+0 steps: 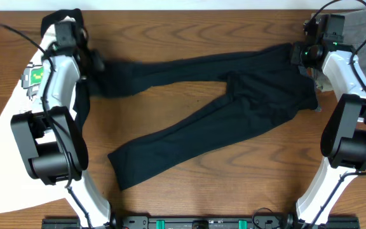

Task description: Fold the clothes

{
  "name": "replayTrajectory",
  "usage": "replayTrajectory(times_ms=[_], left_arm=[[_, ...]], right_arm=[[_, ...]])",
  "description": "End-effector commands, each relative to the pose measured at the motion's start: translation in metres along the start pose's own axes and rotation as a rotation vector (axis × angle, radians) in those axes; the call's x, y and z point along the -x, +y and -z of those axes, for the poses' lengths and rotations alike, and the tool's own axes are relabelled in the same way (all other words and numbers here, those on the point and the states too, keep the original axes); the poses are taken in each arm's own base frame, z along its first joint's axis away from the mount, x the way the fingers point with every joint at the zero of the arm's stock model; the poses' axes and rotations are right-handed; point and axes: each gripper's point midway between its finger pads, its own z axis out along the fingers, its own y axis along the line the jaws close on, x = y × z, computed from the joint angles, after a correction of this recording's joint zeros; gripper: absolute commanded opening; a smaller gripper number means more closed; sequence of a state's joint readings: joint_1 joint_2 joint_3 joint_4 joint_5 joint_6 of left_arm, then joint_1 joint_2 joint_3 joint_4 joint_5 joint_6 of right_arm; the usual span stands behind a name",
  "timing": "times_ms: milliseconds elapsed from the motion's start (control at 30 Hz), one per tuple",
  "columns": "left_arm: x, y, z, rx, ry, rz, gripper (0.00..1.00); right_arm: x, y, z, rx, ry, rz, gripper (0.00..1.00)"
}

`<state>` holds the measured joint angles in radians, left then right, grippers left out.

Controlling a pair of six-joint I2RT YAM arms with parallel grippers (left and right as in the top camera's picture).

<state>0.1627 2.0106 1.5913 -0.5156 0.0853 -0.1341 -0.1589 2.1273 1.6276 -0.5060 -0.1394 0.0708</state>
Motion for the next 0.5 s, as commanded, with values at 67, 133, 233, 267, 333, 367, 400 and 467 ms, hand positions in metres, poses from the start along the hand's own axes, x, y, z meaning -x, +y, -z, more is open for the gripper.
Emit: replayTrajectory(times_ms=[67,133,233,267,333,367,400,467], left_arm=[[0.049,0.002,0.017,0.027,-0.163,-0.002,0.06],[0.053,0.001,0.017,0.024,-0.181,-0.002,0.06],[0.052,0.001,0.015,0.025,-0.174,-0.002,0.06],[0.051,0.002,0.014,0.026,-0.171,-0.002,0.06],[0.048,0.002,0.011,0.028,-0.162,-0.002,0.06],[0.047,0.003,0.009,0.029,-0.158,-0.002,0.06],[0.046,0.003,0.009,0.029,-0.155,-0.002,0.06],[0.045,0.003,0.008,0.029,-0.153,-0.002,0.06]], right_arm=[[0.004,-0.007,0.001,-0.007,-0.008,-0.001,0.29],[0.004,-0.007,0.001,-0.007,-0.008,-0.001,0.29],[0.007,-0.007,0.001,-0.006,-0.021,0.004,0.29],[0.010,-0.005,0.001,0.000,-0.031,0.018,0.31],[0.016,0.000,0.002,0.030,-0.056,0.064,0.33],[0.019,0.003,0.002,0.047,-0.070,0.092,0.37],[0.022,0.004,0.002,0.050,-0.081,0.106,0.40],[0.028,0.003,0.003,0.047,-0.105,0.127,0.46]])
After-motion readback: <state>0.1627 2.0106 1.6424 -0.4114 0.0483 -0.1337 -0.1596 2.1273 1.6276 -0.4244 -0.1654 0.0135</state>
